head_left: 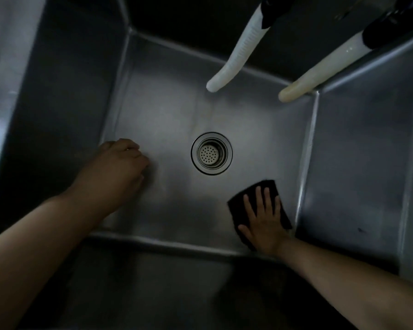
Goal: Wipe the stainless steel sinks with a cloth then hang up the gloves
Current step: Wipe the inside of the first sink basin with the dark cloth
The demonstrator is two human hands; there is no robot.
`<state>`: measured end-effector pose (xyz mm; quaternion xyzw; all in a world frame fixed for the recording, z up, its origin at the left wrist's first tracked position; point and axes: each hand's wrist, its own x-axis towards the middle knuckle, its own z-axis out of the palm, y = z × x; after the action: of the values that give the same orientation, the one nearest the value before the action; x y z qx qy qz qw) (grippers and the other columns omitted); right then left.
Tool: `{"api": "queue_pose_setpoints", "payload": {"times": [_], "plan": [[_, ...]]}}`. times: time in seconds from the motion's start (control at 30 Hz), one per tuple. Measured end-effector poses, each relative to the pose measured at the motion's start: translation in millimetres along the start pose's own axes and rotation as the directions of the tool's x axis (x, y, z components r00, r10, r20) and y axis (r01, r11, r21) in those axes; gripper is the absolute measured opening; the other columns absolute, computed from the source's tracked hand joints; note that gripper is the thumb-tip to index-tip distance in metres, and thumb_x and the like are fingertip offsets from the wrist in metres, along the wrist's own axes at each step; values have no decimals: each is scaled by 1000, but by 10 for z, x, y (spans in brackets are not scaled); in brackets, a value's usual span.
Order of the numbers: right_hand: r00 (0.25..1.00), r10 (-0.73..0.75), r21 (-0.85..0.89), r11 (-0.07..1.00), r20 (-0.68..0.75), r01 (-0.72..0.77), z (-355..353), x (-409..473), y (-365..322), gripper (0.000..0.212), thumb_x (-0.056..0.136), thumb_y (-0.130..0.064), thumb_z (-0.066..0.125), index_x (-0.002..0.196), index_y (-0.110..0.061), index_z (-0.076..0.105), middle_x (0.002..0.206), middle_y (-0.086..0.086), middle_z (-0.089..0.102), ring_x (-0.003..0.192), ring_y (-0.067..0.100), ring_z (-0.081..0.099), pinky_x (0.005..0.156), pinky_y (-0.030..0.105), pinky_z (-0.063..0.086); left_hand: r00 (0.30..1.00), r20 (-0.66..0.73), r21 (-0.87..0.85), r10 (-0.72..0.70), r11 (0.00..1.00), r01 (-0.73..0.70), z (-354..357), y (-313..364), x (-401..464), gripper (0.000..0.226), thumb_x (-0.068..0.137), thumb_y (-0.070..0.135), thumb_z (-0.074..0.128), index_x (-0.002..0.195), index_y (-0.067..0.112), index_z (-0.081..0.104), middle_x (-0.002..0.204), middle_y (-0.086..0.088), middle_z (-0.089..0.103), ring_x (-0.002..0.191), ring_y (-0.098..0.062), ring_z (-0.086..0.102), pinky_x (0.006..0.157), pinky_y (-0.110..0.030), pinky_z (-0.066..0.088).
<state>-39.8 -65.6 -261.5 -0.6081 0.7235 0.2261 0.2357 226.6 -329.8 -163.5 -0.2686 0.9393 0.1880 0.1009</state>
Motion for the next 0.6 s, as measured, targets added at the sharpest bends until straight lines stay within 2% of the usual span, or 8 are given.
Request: {"api": "queue_pose_setpoints", "payload": {"times": [0.07, 0.1, 0.17, 0.2, 0.33, 0.43, 0.5, 0.6], "plan": [[996, -80, 20, 997, -32, 81, 13, -80, -224, 85, 80, -55, 43, 146, -7, 19, 145, 33, 21, 139, 39, -22, 106, 58, 3, 1000, 1, -20, 0, 1000, 1, 7, 1, -15, 47, 68, 30, 32, 75, 3, 70, 78, -14, 70, 93, -37, 64, 75, -47, 53], [995, -102, 3, 995, -15, 102, 22, -77, -281, 91, 81, -57, 43, 149, -9, 6, 148, 31, 12, 138, 37, -27, 106, 58, 1, 1000, 3, -27, -2, 1000, 2, 15, 3, -13, 47, 67, 30, 32, 75, 4, 70, 77, -13, 70, 92, -36, 64, 75, -47, 53], [991, -131, 2, 991, 6, 131, 29, -19, -275, 91, 86, -61, 34, 145, -23, -25, 150, 21, -22, 133, 33, -39, 106, 61, -10, 1000, 7, -33, -9, 999, 9, 43, 7, -1, 47, 67, 30, 32, 75, 5, 71, 77, -12, 70, 92, -35, 64, 76, -46, 53], [990, -134, 21, 991, 44, 133, 26, 22, -223, 87, 88, -62, 31, 142, -29, -28, 148, 16, -31, 131, 32, -42, 106, 60, -16, 1000, 4, -37, -9, 999, 9, 57, 10, 12, 46, 67, 30, 33, 75, 5, 71, 77, -11, 70, 91, -35, 65, 76, -45, 54], [998, -52, 33, 998, 45, 50, -54, 205, 48, 81, 90, -62, 38, 141, -31, -16, 148, 11, -28, 132, 38, -35, 107, 55, -24, 1000, -4, -26, 14, 1000, -14, 66, 58, 151, 46, 65, 28, 33, 73, 6, 72, 74, -11, 70, 85, -34, 66, 71, -44, 53], [995, 97, 12, 995, 6, -97, -171, 488, 384, 83, 89, -64, 32, 135, -35, -30, 145, 6, -36, 130, 29, -42, 103, 45, -31, 999, 26, -8, 32, 999, -31, 94, 99, 271, 46, 65, 28, 32, 74, 6, 72, 74, -12, 69, 84, -34, 66, 70, -43, 53], [983, 181, 21, 983, -29, -180, -300, 750, 653, 82, 89, -65, 27, 131, -37, -37, 146, 4, -37, 131, 24, -42, 101, 40, -34, 998, 64, 10, 14, 1000, -15, 109, 136, 347, 36, 66, 24, 41, 75, 7, 72, 75, -12, 69, 85, -34, 65, 70, -42, 52], [952, 291, 57, 956, -92, -287, -553, 1159, 985, 79, 88, -64, 27, 140, -36, -26, 156, 6, -22, 141, 26, -25, 105, 40, -27, 998, 56, 4, -11, 1000, 11, 179, 210, 440, 20, 63, 15, 62, 76, 5, 72, 76, -13, 69, 85, -35, 65, 70, -43, 52]]}}
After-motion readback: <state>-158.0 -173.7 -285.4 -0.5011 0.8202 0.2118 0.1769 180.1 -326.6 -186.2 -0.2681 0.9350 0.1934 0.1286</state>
